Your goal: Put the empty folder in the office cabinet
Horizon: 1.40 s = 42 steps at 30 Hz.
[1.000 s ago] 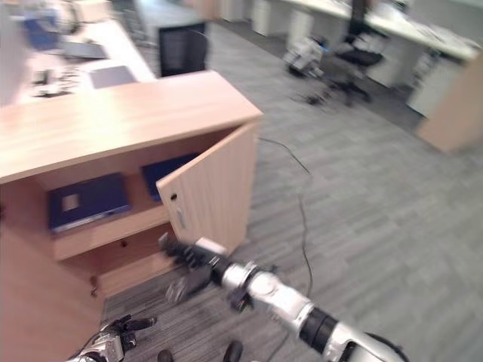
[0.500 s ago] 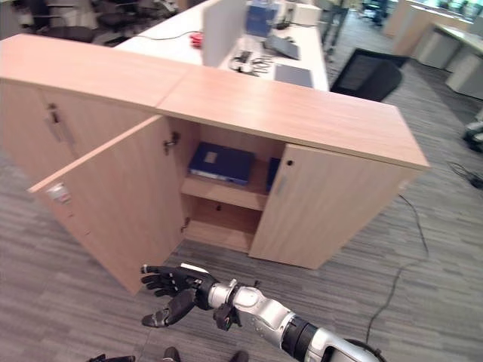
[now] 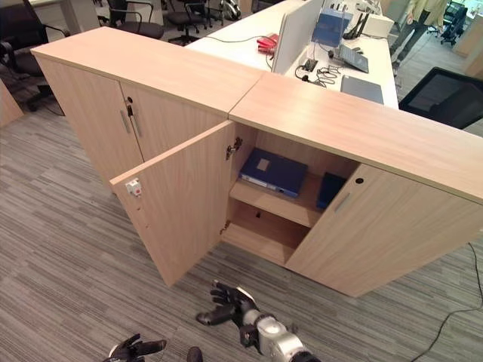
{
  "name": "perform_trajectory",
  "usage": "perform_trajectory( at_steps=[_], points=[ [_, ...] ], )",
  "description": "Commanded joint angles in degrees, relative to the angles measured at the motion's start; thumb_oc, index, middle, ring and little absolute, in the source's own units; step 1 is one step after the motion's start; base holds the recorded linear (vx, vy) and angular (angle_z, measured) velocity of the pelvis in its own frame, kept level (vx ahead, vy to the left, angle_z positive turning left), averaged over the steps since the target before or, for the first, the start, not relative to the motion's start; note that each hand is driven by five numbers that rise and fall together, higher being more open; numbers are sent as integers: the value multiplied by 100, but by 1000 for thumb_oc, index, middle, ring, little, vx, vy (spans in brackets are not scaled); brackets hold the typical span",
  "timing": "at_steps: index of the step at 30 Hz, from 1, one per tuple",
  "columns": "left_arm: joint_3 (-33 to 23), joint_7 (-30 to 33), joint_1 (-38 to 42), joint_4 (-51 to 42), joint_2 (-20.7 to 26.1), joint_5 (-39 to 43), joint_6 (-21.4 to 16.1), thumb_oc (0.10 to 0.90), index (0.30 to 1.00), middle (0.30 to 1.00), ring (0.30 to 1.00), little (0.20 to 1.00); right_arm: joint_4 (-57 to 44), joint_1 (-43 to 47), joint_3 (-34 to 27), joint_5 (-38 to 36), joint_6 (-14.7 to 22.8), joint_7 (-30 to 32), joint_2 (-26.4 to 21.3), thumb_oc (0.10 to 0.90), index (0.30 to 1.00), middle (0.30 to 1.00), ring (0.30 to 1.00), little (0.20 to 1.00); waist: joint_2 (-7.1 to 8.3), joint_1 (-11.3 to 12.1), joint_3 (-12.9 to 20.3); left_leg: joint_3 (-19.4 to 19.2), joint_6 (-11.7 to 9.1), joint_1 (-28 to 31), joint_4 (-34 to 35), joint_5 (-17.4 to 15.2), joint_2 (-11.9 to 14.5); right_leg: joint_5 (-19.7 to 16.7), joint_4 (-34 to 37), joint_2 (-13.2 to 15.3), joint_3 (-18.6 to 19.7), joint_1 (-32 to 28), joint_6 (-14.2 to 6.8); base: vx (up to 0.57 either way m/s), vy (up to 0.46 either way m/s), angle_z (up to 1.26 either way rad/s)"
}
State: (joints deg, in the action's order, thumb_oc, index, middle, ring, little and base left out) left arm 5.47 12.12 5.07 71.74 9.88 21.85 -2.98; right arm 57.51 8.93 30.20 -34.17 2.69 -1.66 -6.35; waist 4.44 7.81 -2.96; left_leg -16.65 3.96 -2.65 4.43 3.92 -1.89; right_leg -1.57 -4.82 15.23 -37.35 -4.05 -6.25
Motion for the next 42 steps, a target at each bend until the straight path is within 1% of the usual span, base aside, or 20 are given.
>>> perform_trajectory(
  at_steps=[1, 2, 3, 4, 5, 6, 7, 8, 9, 11, 14, 18, 20, 27, 31, 32, 33, 35, 37, 42],
  points=[
    [317, 268, 617, 207, 210, -215, -197, 800, 900, 900, 900, 900, 863, 354, -529, 551, 52, 667, -136, 800, 900, 900, 900, 900, -174, 108, -211, 570, -277, 289, 57, -679, -194, 274, -529, 328, 132, -62, -276, 44, 111, 24],
    [318, 268, 621, 207, 211, -214, -197, 800, 900, 900, 900, 900, 867, 358, -532, 552, 54, 665, -134, 800, 900, 900, 900, 900, -172, 110, -215, 569, -277, 291, 57, -679, -195, 277, -535, 332, 133, -61, -276, 51, 103, 23],
    [445, 284, 741, 108, 334, -348, -221, 800, 900, 900, 900, 900, 1245, 299, -894, 595, 26, 847, -215, 800, 900, 900, 900, 900, -240, 31, -234, 707, -247, 298, 57, -686, -235, 251, -719, 373, 307, -18, -259, 61, 160, 38],
    [442, 65, 881, -262, 1069, -493, -225, 800, 900, 900, 900, 900, 1734, 179, -1418, 766, -74, 843, -486, 800, 900, 900, 900, 900, -408, -115, -264, 925, -189, 335, 57, -719, -302, 300, -1006, 325, 906, 197, -221, 61, 159, 57],
    [445, 58, 887, -265, 1077, -492, -221, 800, 900, 900, 900, 900, 1753, 195, -1429, 770, -67, 834, -481, 800, 900, 900, 900, 900, -401, -99, -266, 914, -190, 331, 57, -724, -301, 313, -1031, 330, 924, 220, -219, 90, 181, 101],
    [580, -44, 1046, -614, 1335, -665, -243, 800, 900, 900, 900, 900, 1915, 1, -1599, 884, -121, 797, -563, 800, 900, 900, 900, 900, -525, -271, -282, 1076, -172, 392, 57, -732, -310, 556, -1021, 59, 1601, 457, -124, 53, 70, 95],
    [582, -45, 1045, -618, 1336, -666, -238, 800, 900, 900, 900, 900, 1914, 0, -1603, 886, -122, 795, -563, 800, 900, 900, 900, 900, -524, -259, -281, 1068, -176, 394, 57, -737, -305, 568, -1032, 55, 1611, 465, -117, 13, 104, 94],
    [673, -103, 1190, -780, 1379, -750, -248, 800, 900, 900, 900, 900, 2009, -105, -1690, 912, -124, 806, -602, 800, 900, 900, 900, 900, -597, -348, -295, 1113, -137, 347, 57, -641, -301, 508, -941, -107, 1815, 649, -43, -10, 16, 43],
    [730, -174, 1389, -893, 1452, -775, -268, 800, 900, 900, 900, 900, 2033, -284, -1758, 992, -130, 771, -614, 800, 900, 900, 900, 900, -621, -539, -349, 1259, -133, 385, 57, -635, -325, 450, -710, -408, 2221, 874, -74, -8, -2, 31],
    [720, -215, 1625, -859, 1555, -743, -232, 800, 900, 900, 900, 900, 2023, -448, -1776, 1099, -143, 731, -646, 800, 900, 900, 900, 900, -574, -713, -395, 1358, -139, 391, 57, -624, -371, 307, -274, -746, 2559, 1008, -104, 42, -59, 35],
    [396, -217, 1857, -755, 1573, -378, -153, 800, 900, 900, 900, 900, 2208, -628, -1898, 1304, -230, 672, -645, 800, 900, 900, 900, 900, -513, -769, -294, 1351, -155, 390, 57, -640, -424, 117, 319, -858, 2632, 760, -220, 62, -40, 23],
    [200, -283, 1742, -1031, 1674, -297, -147, 800, 900, 900, 900, 900, 2320, -833, -1990, 1383, -269, 543, -633, 800, 900, 900, 900, 900, -523, -755, -110, 1214, -199, 430, 57, -687, -362, 31, 696, -952, 2657, 552, -228, 100, -36, -5],
    [199, -285, 1637, -1654, 1899, -612, -123, 800, 900, 900, 900, 900, 2308, -957, -2126, 1335, -244, 496, -648, 800, 900, 900, 900, 900, -505, -781, -50, 1171, -228, 465, 57, -703, -309, 8, 838, -1001, 2663, 437, -222, 70, -48, -12],
    [581, -437, 1854, -2104, 2353, -1362, -82, 800, 900, 900, 900, 900, 2178, -1163, -2197, 1292, -135, 410, -704, 800, 900, 900, 900, 900, -440, -927, 31, 1012, -293, 575, 57, -773, -209, 14, 982, -1050, 2690, 257, -228, 50, -42, -11],
    [858, -557, 2239, -1899, 2425, -1405, -83, 800, 900, 900, 900, 900, 2188, -1193, -2181, 1312, -132, 380, -747, 800, 900, 900, 900, 900, -433, -1016, 77, 930, -307, 619, 57, -810, -181, 30, 982, -1067, 2729, 230, -233, 20, -13, -6],
    [1153, -599, 2811, -1174, 2395, -1416, -74, 800, 900, 900, 900, 900, 2168, -1202, -2109, 1314, -117, 349, -793, 800, 900, 900, 900, 900, -432, -1148, 132, 831, -317, 665, 57, -842, -152, 35, 982, -1086, 2822, 224, -240, 26, -8, -10],
    [1161, -599, 2824, -1161, 2392, -1413, -81, 800, 900, 900, 900, 900, 2168, -1200, -2115, 1314, -117, 349, -791, 800, 900, 900, 900, 900, -431, -1140, 127, 827, -317, 667, 57, -843, -152, 34, 982, -1087, 2825, 223, -240, 38, -10, -11],
    [1244, -693, 3428, -220, 2211, -1115, -19, 800, 900, 900, 900, 900, 2161, -1191, -2023, 1288, -113, 336, -842, 800, 900, 900, 900, 900, -427, -1272, 188, 741, -326, 704, 57, -869, -129, 35, 982, -1116, 2910, 233, -241, 28, -6, -28],
    [1290, -727, 3765, 174, 2169, -1043, 25, 800, 900, 900, 900, 900, 2148, -1205, -1957, 1287, -111, 324, -850, 800, 900, 900, 900, 900, -428, -1348, 211, 659, -329, 736, 57, -893, -111, 22, 982, -1142, 2985, 239, -243, 19, -2, -18],
    [1372, -784, 4132, 262, 2154, -939, 5, 800, 900, 900, 900, 900, 2158, -1250, -1948, 1225, -93, 314, -873, 800, 900, 900, 900, 900, -397, -1425, 246, 524, -336, 774, 57, -930, -71, -1, 982, -1177, 3082, 260, -260, 9, -8, -16]
  ],
)
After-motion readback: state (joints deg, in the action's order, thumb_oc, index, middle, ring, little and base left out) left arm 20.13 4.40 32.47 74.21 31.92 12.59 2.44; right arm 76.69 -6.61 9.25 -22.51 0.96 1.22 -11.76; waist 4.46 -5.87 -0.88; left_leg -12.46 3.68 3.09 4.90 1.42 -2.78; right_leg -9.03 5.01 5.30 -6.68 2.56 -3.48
